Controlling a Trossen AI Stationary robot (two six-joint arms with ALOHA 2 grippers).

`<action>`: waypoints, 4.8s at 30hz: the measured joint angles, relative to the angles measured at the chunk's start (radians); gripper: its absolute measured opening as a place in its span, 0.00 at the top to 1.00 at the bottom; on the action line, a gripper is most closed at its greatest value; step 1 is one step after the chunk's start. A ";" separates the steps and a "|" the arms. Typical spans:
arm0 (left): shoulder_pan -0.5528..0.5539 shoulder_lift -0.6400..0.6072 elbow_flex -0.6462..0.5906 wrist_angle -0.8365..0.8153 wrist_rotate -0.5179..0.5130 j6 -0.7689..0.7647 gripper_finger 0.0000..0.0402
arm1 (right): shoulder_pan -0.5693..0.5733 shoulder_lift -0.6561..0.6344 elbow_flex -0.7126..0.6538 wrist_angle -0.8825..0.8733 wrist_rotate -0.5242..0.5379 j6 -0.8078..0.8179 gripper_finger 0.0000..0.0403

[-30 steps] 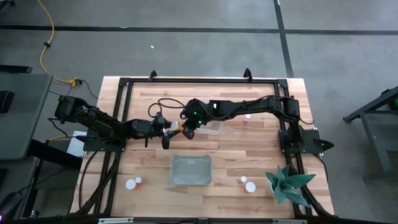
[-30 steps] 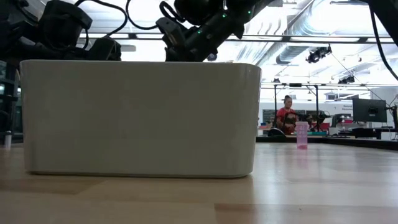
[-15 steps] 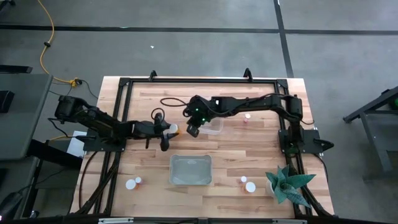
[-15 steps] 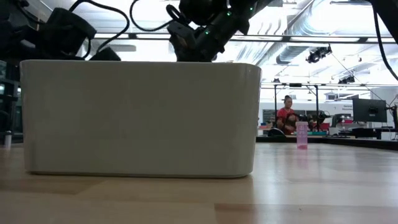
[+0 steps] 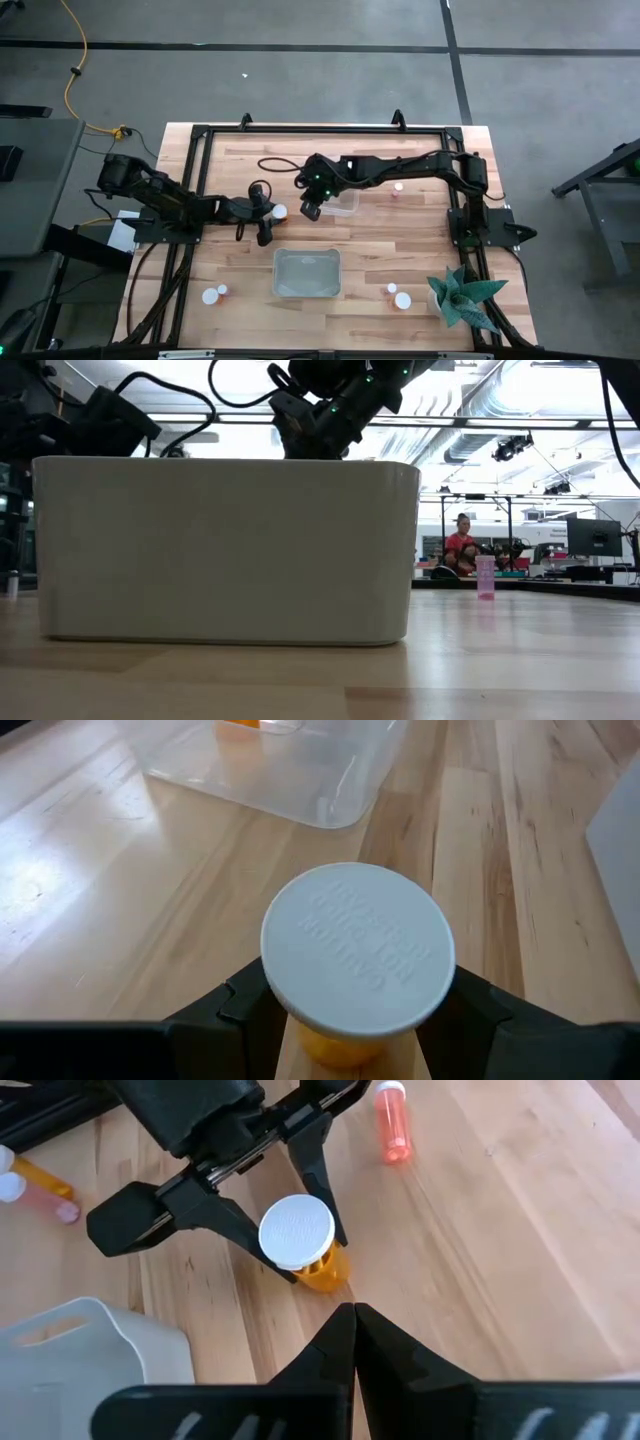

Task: Pick and place medicine bottles into bin by pill shape (circle, oval)
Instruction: Put the top left orange pill bottle into the transparent bin

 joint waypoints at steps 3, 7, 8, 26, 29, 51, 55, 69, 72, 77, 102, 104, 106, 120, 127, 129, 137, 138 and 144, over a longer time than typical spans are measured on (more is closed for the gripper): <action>0.000 0.000 -0.001 0.010 -0.007 0.010 0.57 | 0.000 0.000 0.000 0.000 0.000 0.000 1.00; -0.001 0.002 -0.003 0.028 -0.007 0.054 0.57 | 0.000 0.000 0.000 0.003 -0.009 0.000 1.00; -0.001 0.002 -0.003 0.030 -0.002 0.058 0.57 | 0.000 0.000 0.000 0.003 -0.012 0.000 1.00; 0.000 -0.005 -0.005 0.023 0.008 0.012 0.31 | 0.000 0.000 -0.001 0.022 -0.019 0.000 1.00; 0.000 -0.016 -0.005 0.022 0.009 -0.002 0.28 | 0.000 0.000 -0.001 0.022 -0.025 0.000 1.00; 0.000 -0.430 -0.004 -0.233 0.045 0.078 0.27 | -0.002 0.000 -0.001 0.036 -0.043 -0.086 1.00; -0.018 -0.457 0.009 -0.278 0.031 0.085 0.28 | -0.011 -0.035 -0.002 0.002 -0.033 -0.129 1.00; -0.089 -0.349 0.167 -0.503 -0.127 -0.013 0.97 | -0.051 -0.306 -0.007 -0.178 0.101 -0.209 1.00; -0.095 -0.349 0.166 -0.517 -0.098 -0.035 0.99 | -0.050 -0.371 -0.053 -0.212 0.123 -0.209 1.00; -0.096 -0.349 0.167 -0.499 -0.100 -0.029 1.00 | -0.050 -0.529 -0.244 -0.150 0.173 -0.124 1.00; -0.019 -0.243 0.166 -0.447 -0.108 -0.027 1.00 | -0.021 -0.795 -0.532 0.082 0.274 0.019 1.00; -0.019 -0.243 0.166 -0.464 -0.107 -0.027 1.00 | -0.021 -0.795 -0.532 0.082 0.274 0.019 1.00; -0.019 -0.242 0.166 -0.473 -0.096 -0.025 1.00 | -0.021 -0.795 -0.532 0.082 0.274 0.019 1.00; -0.019 -0.283 0.167 -0.482 -0.178 0.026 1.00 | -0.021 -0.795 -0.532 0.082 0.274 0.024 1.00; 0.014 -0.284 0.166 -0.522 -0.134 0.026 1.00 | -0.021 -0.795 -0.532 0.082 0.274 0.024 1.00; 0.022 -0.284 0.166 -0.524 -0.135 0.025 1.00 | -0.021 -0.795 -0.531 0.082 0.274 0.027 1.00; 0.053 -0.284 0.166 -0.534 -0.100 0.024 1.00 | -0.021 -0.795 -0.531 0.082 0.273 0.027 1.00; 0.054 -0.284 0.166 -0.535 -0.100 0.025 1.00 | -0.021 -0.795 -0.531 0.082 0.273 0.027 1.00; 0.053 -0.296 0.166 -0.537 -0.101 0.016 1.00 | -0.021 -0.795 -0.531 0.082 0.273 0.027 1.00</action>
